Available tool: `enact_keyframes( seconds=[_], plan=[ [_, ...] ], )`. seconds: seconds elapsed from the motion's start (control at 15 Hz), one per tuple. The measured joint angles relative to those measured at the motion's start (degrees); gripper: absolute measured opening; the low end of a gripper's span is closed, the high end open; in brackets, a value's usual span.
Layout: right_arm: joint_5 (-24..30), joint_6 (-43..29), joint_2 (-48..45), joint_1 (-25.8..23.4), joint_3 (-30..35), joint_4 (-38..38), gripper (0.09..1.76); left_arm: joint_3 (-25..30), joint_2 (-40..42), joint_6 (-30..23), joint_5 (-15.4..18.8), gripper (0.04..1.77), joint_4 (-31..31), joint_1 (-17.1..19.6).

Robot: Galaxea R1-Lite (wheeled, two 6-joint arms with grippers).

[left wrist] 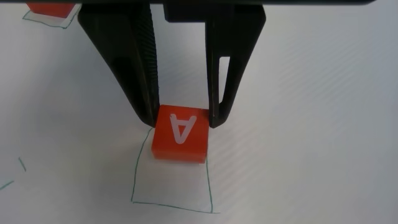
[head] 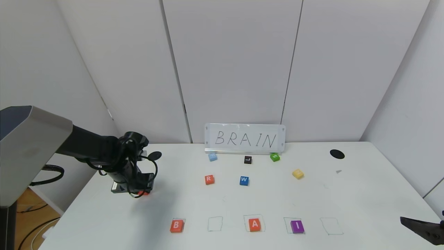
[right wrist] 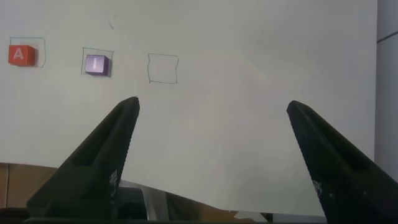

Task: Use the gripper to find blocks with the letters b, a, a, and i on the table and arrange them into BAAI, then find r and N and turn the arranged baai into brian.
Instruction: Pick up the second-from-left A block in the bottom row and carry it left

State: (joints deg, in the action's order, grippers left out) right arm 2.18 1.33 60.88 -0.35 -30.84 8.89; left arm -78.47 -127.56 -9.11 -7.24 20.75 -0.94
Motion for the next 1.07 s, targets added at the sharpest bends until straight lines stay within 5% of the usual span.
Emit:
enact_keyframes(
  seconds=[0.73,1.07],
  plan=[
    [0.0,0.41,0.02,0.0,0.3,-0.02,1.71,-1.85,-3.0,-0.2,-0.04,0.5,-0.8,-0.29],
    [0.06,0.78,0.0,0.0,0.34,-0.11,1.71,-1.55,-2.95,-0.24,0.02,1.06,-0.67,-0.79]
  ],
)
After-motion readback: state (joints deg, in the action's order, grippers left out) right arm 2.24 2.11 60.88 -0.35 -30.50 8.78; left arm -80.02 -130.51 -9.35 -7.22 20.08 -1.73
